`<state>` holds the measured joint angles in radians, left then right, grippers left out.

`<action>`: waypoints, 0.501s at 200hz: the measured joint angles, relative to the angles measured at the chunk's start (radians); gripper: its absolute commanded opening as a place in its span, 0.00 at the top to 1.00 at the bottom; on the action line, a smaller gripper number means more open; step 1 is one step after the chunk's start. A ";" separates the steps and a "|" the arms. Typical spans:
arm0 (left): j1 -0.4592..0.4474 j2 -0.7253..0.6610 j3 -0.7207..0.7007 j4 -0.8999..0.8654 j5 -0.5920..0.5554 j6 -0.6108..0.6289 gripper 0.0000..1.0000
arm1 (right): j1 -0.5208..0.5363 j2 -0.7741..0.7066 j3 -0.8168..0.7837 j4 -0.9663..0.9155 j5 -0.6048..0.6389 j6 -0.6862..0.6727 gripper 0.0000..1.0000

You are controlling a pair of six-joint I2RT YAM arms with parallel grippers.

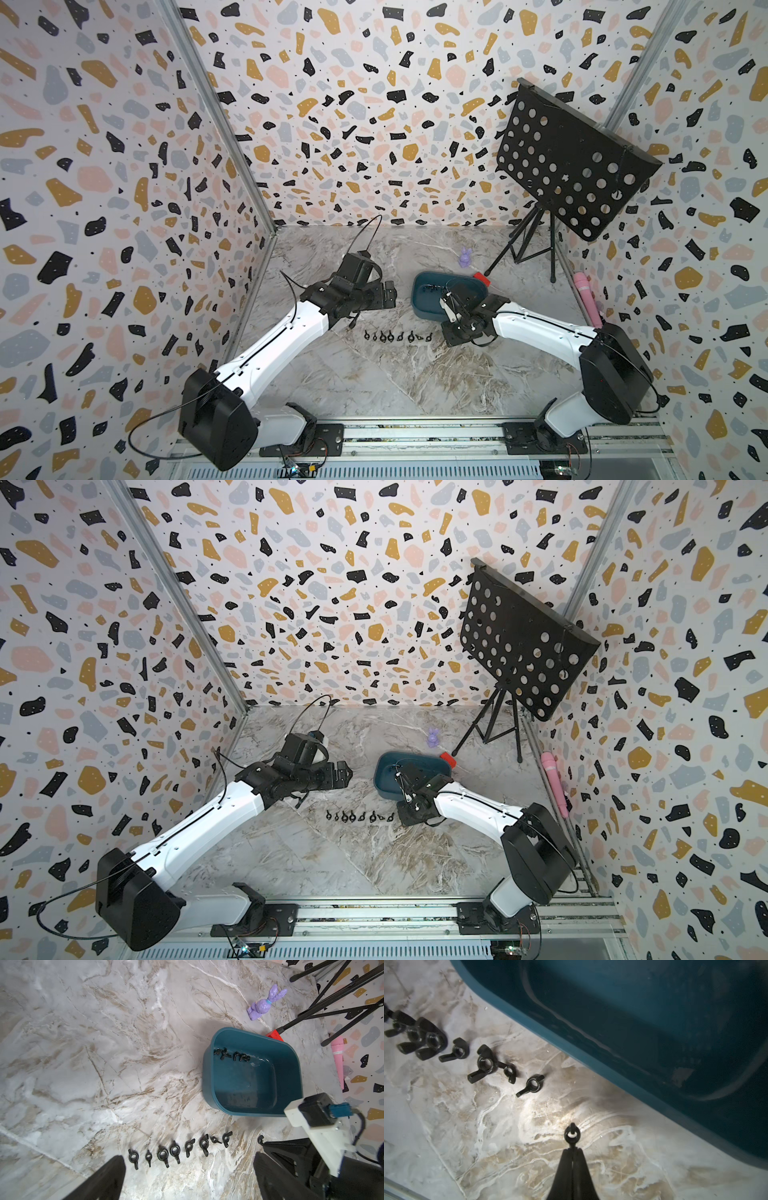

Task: Take out the wing nut from the storage box
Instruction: Place the wing nut at the center of the board.

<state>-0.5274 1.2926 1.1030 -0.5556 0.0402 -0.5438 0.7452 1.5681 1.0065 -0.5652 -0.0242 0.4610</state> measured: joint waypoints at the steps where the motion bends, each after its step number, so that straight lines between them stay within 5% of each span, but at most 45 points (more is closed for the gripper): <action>1: 0.000 -0.001 0.000 0.000 0.000 0.000 0.00 | 0.001 0.001 0.000 0.002 0.000 0.000 1.00; 100: 0.000 -0.036 -0.031 -0.021 -0.022 0.002 0.00 | 0.031 0.138 0.004 0.088 0.012 0.015 1.00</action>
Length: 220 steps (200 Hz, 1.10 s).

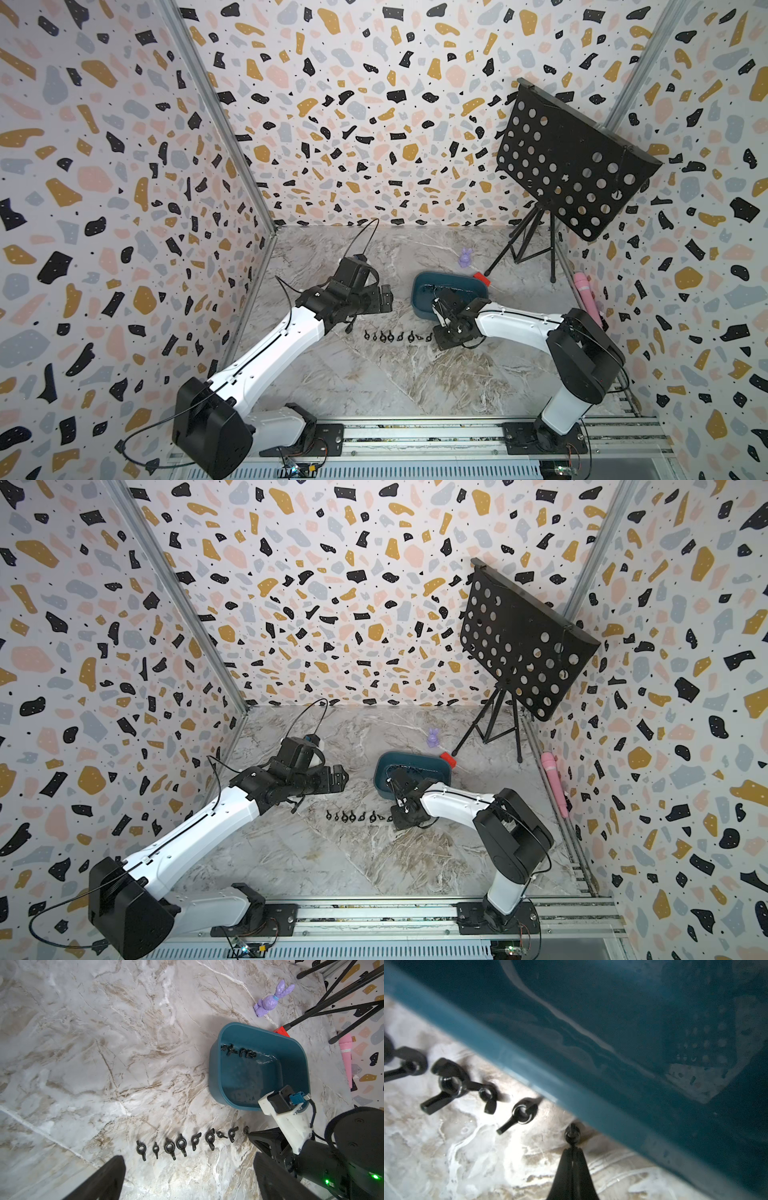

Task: Take out the wing nut from the storage box
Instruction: Place the wing nut at the center of the board, then pick up the wing nut from the storage box.

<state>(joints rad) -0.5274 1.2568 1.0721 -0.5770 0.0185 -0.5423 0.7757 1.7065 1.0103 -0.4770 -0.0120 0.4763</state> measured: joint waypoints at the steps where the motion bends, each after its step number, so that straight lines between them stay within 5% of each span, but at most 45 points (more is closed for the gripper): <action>1: 0.000 0.000 0.000 0.000 0.000 0.000 0.00 | 0.000 0.000 0.001 0.000 0.000 0.000 1.00; 55: 0.000 0.000 0.000 -0.001 -0.002 0.006 0.00 | 0.011 0.025 0.027 0.010 -0.002 0.003 0.97; 96: 0.000 0.000 0.000 -0.002 -0.002 0.010 0.00 | 0.012 0.031 0.032 0.013 -0.001 0.013 0.75; 163: 0.000 0.018 0.006 -0.005 -0.002 0.031 0.00 | 0.012 -0.063 0.038 -0.037 0.024 0.003 0.57; 220: 0.000 0.111 0.066 -0.006 0.002 0.039 0.00 | -0.005 -0.291 0.045 -0.082 0.100 -0.038 0.08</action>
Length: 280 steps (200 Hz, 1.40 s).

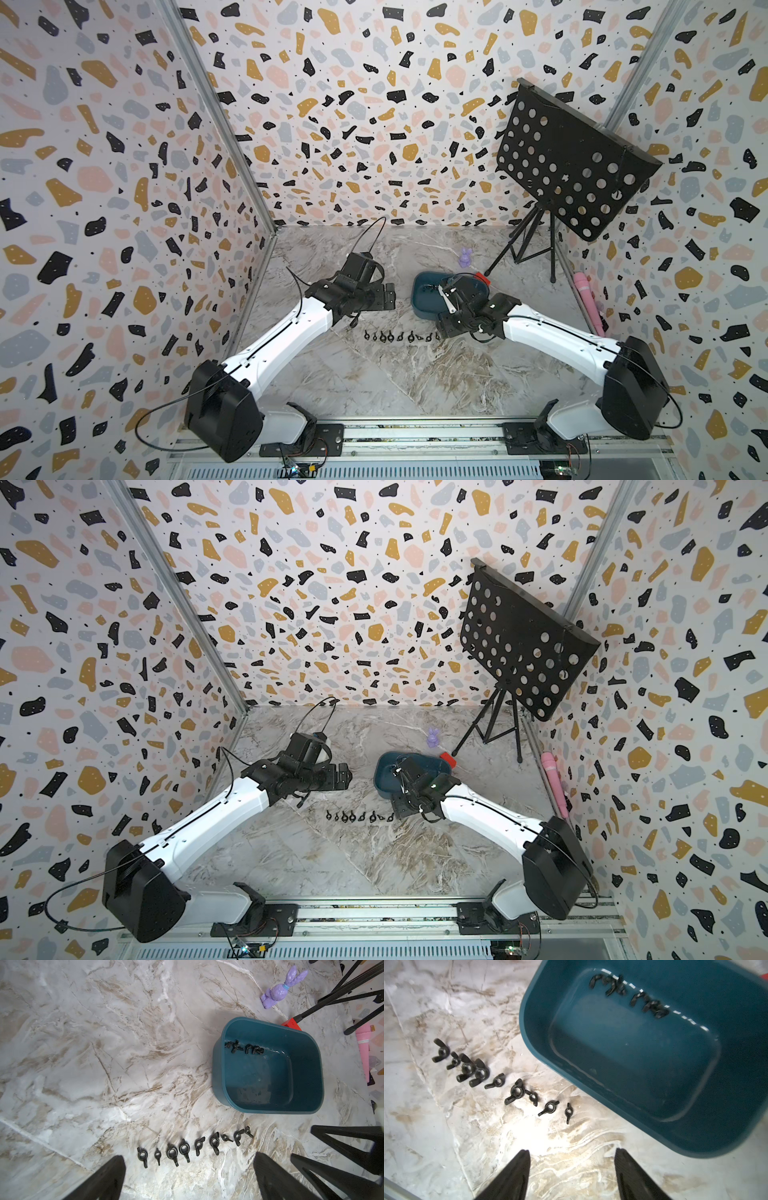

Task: Take out the wing nut from the storage box
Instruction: Pick up the wing nut from the storage box.

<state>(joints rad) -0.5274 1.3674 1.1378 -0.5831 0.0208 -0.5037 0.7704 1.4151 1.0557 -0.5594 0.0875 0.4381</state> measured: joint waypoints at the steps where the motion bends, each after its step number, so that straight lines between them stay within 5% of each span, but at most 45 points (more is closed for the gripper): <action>1: 0.000 0.003 0.003 0.000 0.000 0.000 0.00 | -0.001 -0.003 0.000 -0.002 0.002 -0.006 0.07; 102: -0.078 0.269 0.180 0.009 0.020 0.048 0.21 | -0.198 -0.140 -0.037 -0.055 0.048 -0.038 0.00; 189: -0.196 0.582 0.446 0.006 -0.014 -0.081 0.66 | -0.299 -0.280 -0.115 -0.107 0.112 -0.031 0.00; 280: -0.217 0.888 0.779 -0.071 -0.070 -0.170 0.67 | -0.300 -0.341 -0.159 -0.122 0.122 -0.016 0.00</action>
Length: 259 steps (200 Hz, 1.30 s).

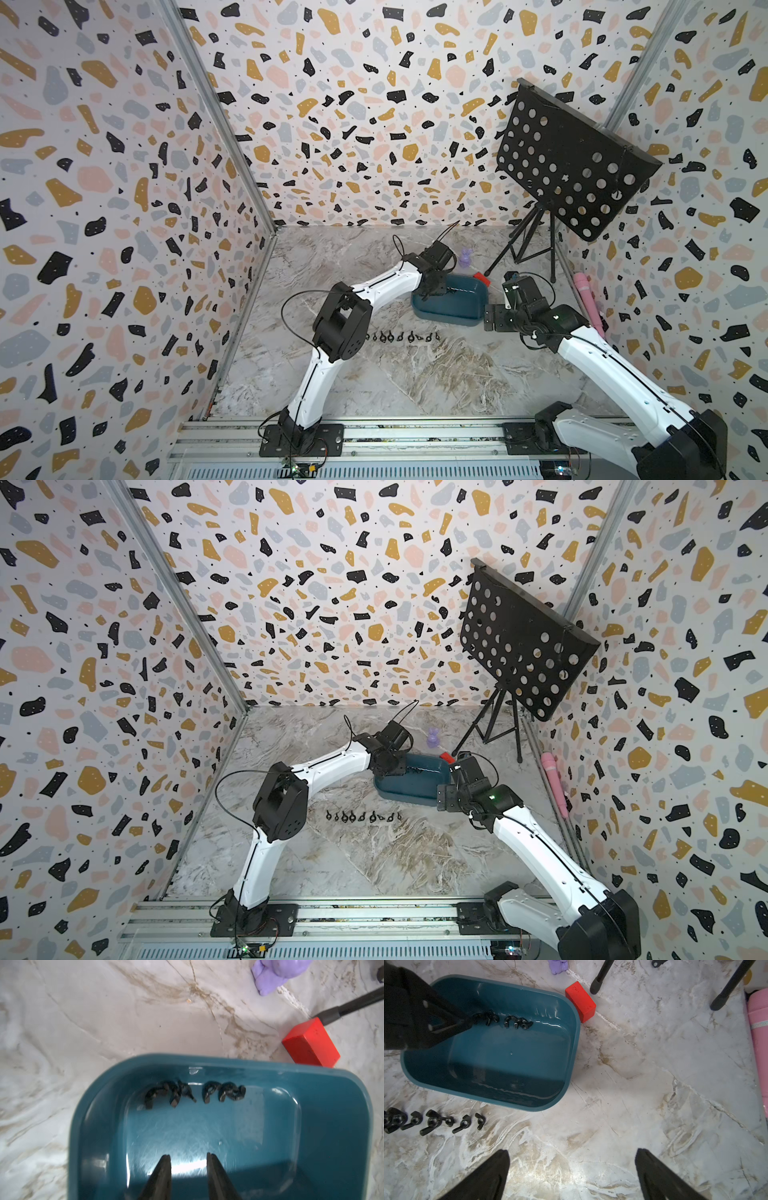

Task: Take out the wing nut from the storage box
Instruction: Pick up the wing nut from the storage box.

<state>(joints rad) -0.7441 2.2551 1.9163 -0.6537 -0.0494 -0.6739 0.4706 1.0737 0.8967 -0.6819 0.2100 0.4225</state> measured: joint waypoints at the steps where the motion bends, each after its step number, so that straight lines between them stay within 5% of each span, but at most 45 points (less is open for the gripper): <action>1: 0.000 0.003 0.004 0.000 -0.001 0.000 0.67 | 0.000 0.000 0.000 0.000 0.000 0.000 0.00; 51: -0.005 0.114 0.128 -0.008 -0.012 -0.019 0.67 | 0.000 -0.008 -0.005 0.000 0.005 0.003 0.00; 259: -0.005 0.227 0.225 -0.022 -0.036 -0.025 0.81 | -0.002 -0.008 -0.013 0.000 0.021 0.003 0.00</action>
<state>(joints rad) -0.7494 2.4821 2.1410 -0.6758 -0.0856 -0.6987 0.4686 1.0657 0.8837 -0.6823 0.2314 0.4255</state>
